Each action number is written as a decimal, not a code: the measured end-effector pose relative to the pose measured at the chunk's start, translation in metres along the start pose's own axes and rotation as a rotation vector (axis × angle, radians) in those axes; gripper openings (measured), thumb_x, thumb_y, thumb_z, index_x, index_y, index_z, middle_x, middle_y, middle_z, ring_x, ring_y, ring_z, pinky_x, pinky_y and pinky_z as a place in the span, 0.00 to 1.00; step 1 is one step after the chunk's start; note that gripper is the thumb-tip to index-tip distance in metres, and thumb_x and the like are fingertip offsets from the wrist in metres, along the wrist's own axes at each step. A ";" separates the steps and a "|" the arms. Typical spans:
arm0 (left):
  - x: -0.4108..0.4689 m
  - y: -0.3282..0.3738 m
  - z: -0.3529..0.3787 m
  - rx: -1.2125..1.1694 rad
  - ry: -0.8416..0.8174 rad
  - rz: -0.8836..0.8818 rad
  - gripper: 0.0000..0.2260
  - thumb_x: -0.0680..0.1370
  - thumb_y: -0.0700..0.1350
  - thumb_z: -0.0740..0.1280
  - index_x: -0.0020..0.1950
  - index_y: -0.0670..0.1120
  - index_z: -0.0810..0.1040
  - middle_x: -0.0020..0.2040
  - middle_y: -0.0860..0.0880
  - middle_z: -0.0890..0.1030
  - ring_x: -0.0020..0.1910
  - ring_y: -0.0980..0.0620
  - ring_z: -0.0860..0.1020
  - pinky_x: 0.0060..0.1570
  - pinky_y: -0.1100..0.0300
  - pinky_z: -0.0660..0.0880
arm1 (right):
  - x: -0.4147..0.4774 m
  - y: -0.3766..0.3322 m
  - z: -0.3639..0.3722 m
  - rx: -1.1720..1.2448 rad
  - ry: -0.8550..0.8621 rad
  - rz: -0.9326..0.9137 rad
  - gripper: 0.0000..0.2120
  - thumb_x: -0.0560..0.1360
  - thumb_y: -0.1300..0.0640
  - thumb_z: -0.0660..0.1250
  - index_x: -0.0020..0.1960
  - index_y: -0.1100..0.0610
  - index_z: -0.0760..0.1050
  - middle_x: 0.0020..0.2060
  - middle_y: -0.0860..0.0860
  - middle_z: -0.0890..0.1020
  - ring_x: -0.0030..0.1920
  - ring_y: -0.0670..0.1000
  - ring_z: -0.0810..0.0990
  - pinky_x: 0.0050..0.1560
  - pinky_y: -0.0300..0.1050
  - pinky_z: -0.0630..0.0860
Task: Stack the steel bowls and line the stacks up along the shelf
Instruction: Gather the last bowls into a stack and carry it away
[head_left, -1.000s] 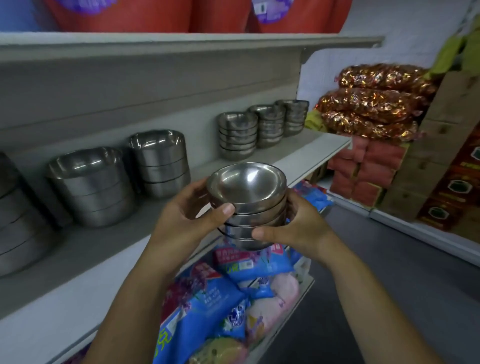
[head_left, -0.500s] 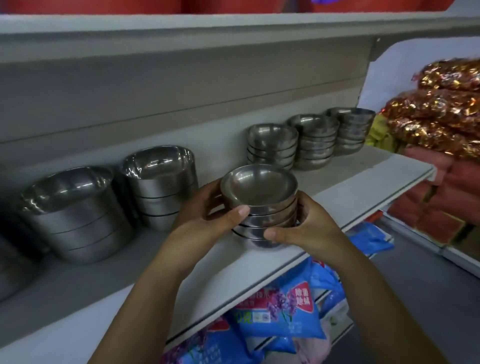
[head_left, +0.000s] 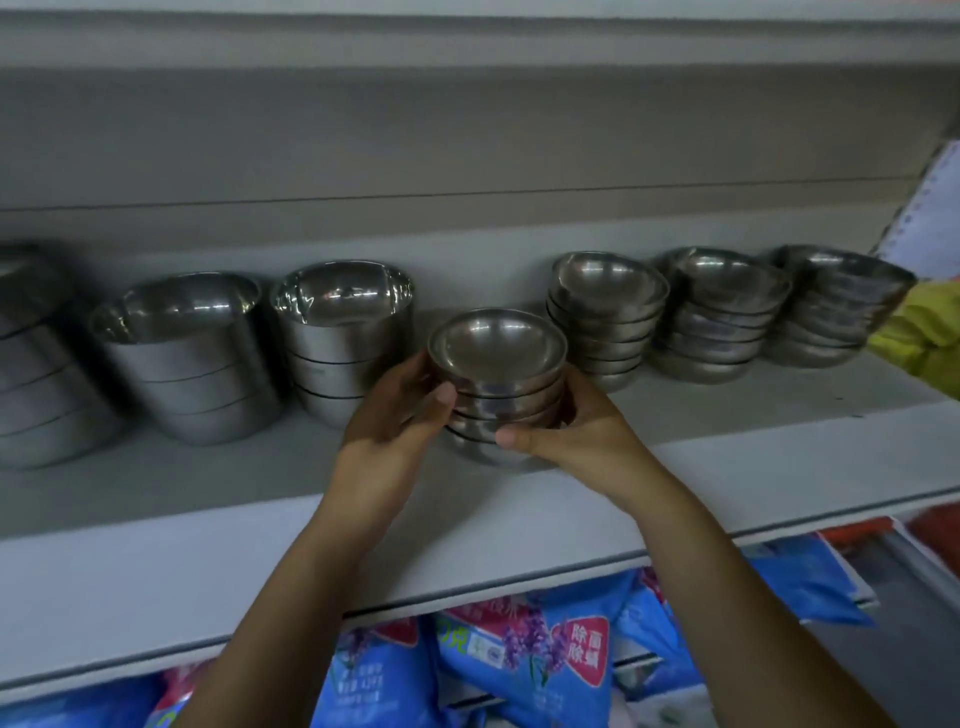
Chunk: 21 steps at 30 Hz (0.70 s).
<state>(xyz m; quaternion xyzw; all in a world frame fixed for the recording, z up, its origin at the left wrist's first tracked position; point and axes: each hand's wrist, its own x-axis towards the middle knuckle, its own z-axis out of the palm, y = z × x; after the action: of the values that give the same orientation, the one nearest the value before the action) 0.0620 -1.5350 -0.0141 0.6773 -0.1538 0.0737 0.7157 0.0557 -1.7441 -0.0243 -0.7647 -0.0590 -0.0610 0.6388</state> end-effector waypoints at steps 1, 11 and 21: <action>-0.001 -0.003 0.000 0.022 0.018 0.013 0.18 0.79 0.46 0.70 0.69 0.47 0.77 0.61 0.57 0.83 0.62 0.61 0.80 0.61 0.65 0.75 | 0.005 0.000 -0.001 -0.021 -0.019 0.008 0.37 0.64 0.58 0.84 0.68 0.47 0.73 0.59 0.43 0.84 0.61 0.43 0.81 0.58 0.37 0.78; 0.004 -0.028 0.003 0.269 0.084 0.029 0.16 0.84 0.49 0.62 0.72 0.50 0.76 0.70 0.57 0.76 0.70 0.66 0.71 0.72 0.66 0.65 | 0.055 0.012 0.003 -0.095 -0.012 -0.039 0.35 0.63 0.52 0.85 0.65 0.54 0.74 0.57 0.46 0.84 0.57 0.40 0.83 0.58 0.39 0.80; 0.005 -0.041 0.003 0.409 0.086 0.029 0.24 0.80 0.59 0.60 0.73 0.51 0.75 0.71 0.56 0.76 0.71 0.64 0.71 0.69 0.73 0.63 | 0.063 0.021 0.015 -0.216 0.102 -0.053 0.47 0.66 0.44 0.81 0.77 0.55 0.61 0.69 0.49 0.77 0.66 0.46 0.76 0.59 0.37 0.69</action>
<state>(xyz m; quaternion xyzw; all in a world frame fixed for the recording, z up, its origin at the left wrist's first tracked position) 0.0788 -1.5410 -0.0512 0.8025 -0.1147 0.1427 0.5679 0.1212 -1.7327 -0.0367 -0.8233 -0.0395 -0.1226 0.5529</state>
